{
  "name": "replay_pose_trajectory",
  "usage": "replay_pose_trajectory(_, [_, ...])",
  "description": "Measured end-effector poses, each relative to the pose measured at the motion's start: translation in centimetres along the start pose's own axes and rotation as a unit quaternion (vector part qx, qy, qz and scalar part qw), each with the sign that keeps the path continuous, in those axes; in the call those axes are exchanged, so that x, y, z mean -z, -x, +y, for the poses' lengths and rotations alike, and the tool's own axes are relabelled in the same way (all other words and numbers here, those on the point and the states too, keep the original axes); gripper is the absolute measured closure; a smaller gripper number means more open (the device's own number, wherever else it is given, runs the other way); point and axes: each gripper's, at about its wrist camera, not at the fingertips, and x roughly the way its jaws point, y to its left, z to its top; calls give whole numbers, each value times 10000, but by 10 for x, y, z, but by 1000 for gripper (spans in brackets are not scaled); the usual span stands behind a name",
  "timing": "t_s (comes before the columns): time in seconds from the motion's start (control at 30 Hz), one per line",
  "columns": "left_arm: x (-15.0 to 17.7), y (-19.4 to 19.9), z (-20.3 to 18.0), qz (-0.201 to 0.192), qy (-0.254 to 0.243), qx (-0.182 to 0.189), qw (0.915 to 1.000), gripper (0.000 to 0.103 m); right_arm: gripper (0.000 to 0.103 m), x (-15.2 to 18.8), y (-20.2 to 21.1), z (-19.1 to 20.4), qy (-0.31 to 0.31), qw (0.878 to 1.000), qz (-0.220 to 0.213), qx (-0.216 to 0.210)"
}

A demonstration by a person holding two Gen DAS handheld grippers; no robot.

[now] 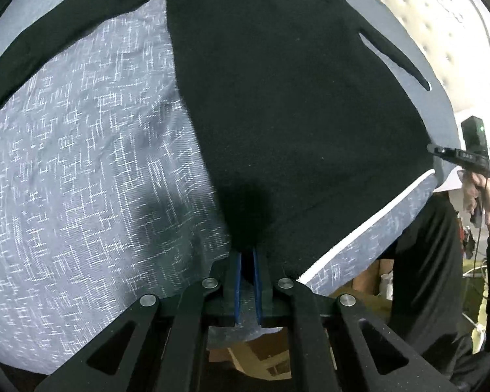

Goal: Fold clothes

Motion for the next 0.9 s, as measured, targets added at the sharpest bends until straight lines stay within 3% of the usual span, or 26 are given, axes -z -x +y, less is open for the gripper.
replay_pose_trajectory(0.07, [-1,4,0,-37,-6,37,10000,93,88,-1,5,4,112,9999,-25,68])
replay_pose_trajectory(0.13, [-2,7,3,-76,45,2,10000,83,73,-2,12,8,237,9995,-133,177])
replay_pose_trajectory(0.23, [-4,8,6,-94,74,-73,9999,68,66,-1,18,13,422,9986,-240,215])
replay_pose_trajectory(0.3, [-5,3,6,-33,93,-21,9999,66,60,2,15,19,557,9979,-211,259])
replay_pose_trajectory(0.67, [-10,-25,7,265,208,280,9990,59,59,3,-20,12,483,9983,150,297])
replay_pose_trajectory(0.7, [-10,-26,7,245,203,270,9991,59,60,3,-20,12,482,9983,145,293])
replay_pose_trajectory(0.77, [-11,-26,6,218,146,210,9994,62,77,4,-14,12,488,9984,96,277])
replay_pose_trajectory(0.8, [-12,-25,5,209,107,187,9995,76,88,5,-12,12,490,9984,71,269])
replay_pose_trajectory(0.83, [-12,-25,4,202,66,166,9996,93,93,5,-9,12,493,9984,46,261])
replay_pose_trajectory(0.9, [-13,-19,2,171,13,173,9997,95,95,6,-3,12,499,9985,-3,244])
